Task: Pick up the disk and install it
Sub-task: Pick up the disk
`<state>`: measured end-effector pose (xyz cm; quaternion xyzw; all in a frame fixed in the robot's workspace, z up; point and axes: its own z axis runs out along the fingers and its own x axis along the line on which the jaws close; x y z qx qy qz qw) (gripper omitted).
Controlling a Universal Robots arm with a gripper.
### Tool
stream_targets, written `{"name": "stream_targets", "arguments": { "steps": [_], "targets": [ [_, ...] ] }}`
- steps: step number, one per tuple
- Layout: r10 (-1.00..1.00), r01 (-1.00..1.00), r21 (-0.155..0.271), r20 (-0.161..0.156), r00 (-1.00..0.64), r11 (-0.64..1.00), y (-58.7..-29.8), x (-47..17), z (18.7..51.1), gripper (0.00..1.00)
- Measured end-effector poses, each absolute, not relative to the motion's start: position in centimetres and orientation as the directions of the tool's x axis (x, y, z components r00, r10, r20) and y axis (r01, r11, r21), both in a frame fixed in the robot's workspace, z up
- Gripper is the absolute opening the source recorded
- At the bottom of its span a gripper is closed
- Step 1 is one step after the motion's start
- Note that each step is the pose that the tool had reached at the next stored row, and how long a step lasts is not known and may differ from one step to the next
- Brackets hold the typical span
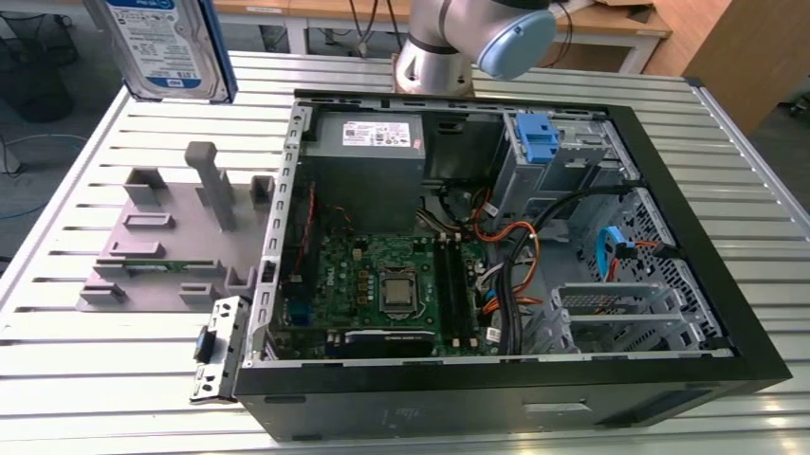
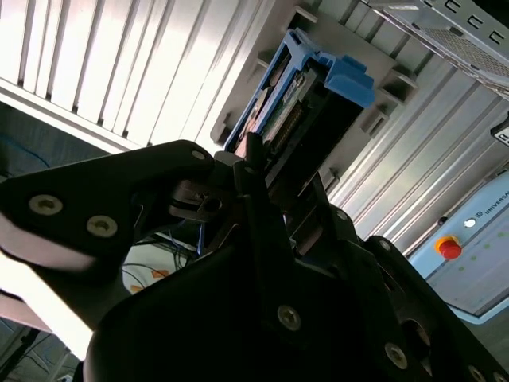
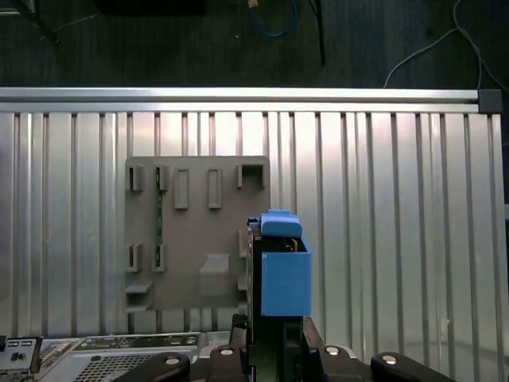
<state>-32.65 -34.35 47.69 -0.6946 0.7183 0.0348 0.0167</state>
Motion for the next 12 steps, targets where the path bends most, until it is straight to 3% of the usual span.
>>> {"name": "stream_targets", "arguments": {
  "steps": [12],
  "targets": [
    [-0.997,-0.999,0.027,-0.072,-0.034,0.033,-34.35,-32.05,47.96,0.35]
  ]
}}
